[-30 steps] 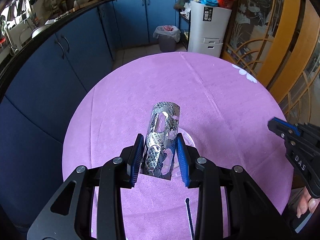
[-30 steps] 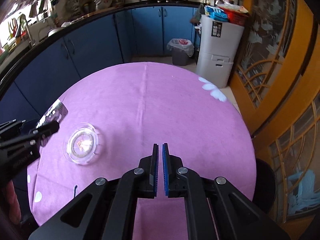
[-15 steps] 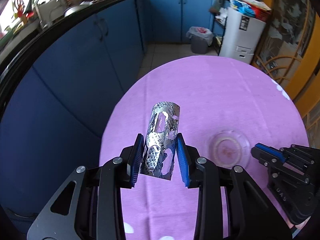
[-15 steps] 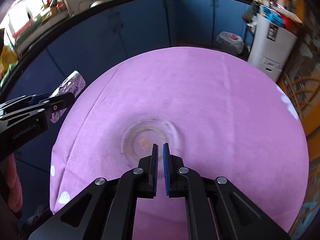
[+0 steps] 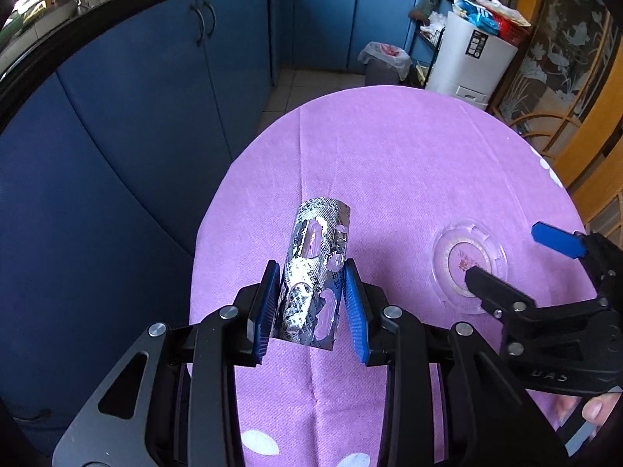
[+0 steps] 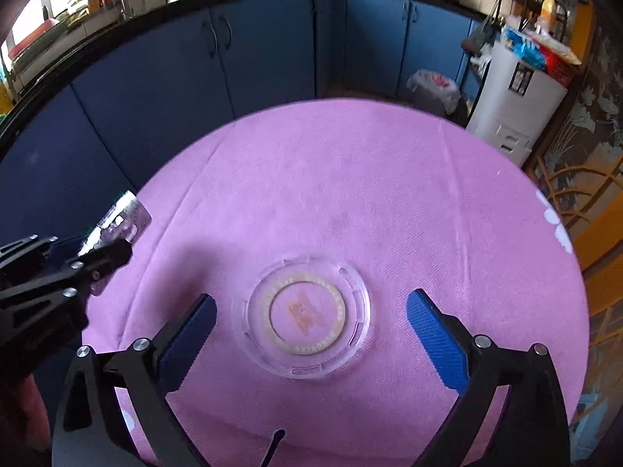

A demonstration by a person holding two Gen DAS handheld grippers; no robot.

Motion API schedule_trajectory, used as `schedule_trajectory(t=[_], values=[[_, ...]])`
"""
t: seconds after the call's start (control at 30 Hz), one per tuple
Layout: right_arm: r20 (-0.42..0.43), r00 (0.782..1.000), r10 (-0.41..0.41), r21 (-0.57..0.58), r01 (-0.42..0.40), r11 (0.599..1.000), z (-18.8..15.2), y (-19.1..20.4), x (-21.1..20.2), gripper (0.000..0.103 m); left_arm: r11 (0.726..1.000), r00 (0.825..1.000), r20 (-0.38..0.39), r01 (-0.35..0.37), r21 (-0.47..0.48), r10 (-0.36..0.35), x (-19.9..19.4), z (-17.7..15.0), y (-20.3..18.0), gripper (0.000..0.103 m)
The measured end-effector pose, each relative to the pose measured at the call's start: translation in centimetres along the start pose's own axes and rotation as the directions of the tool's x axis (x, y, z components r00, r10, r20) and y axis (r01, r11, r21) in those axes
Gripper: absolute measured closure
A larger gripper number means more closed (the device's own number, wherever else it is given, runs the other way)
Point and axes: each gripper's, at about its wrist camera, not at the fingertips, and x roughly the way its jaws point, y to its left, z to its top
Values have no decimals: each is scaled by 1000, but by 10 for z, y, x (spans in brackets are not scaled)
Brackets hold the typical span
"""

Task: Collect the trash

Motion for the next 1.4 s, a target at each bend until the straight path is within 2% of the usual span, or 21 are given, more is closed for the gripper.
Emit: schedule_trajectory(t=[0.1,0.23,0.53,0.57,0.6,0.83,1.03,1.4], values=[[-2,1000,-26,-7,26,1000,2,5,0,8,1000,1000,7,9,-9,-9,-1,0,6,69],[-62,998,20,-7,-20,1000,3,9,17,7,1000,1000,11,16,-21,-16,-3,-2,12,69],[-128,992,-20,-24,17,1000,0,15,45,7,1000,1000,-4,21,-17,-21,-2,-7,11,69],[-130,991,-18,-23,15,1000,-1,13,45,10,1000,1000,-4,21,-14,-21,-2,-7,9,69],[-123,992,-25,-24,22,999,-2,14,43,17,1000,1000,-3,23,-10,-23,-2,-6,7,69],[-24,997,-69,-35,68,997,-7,6,8,18,999,1000,3,30,24,-30,-6,-2,-10,69],[3,997,-77,41,77,996,-14,-29,-16,18,996,999,7,43,83,-44,-9,3,-47,69],[51,993,-110,221,96,971,-47,-124,-56,18,966,998,10,64,249,-69,-7,16,-153,69]])
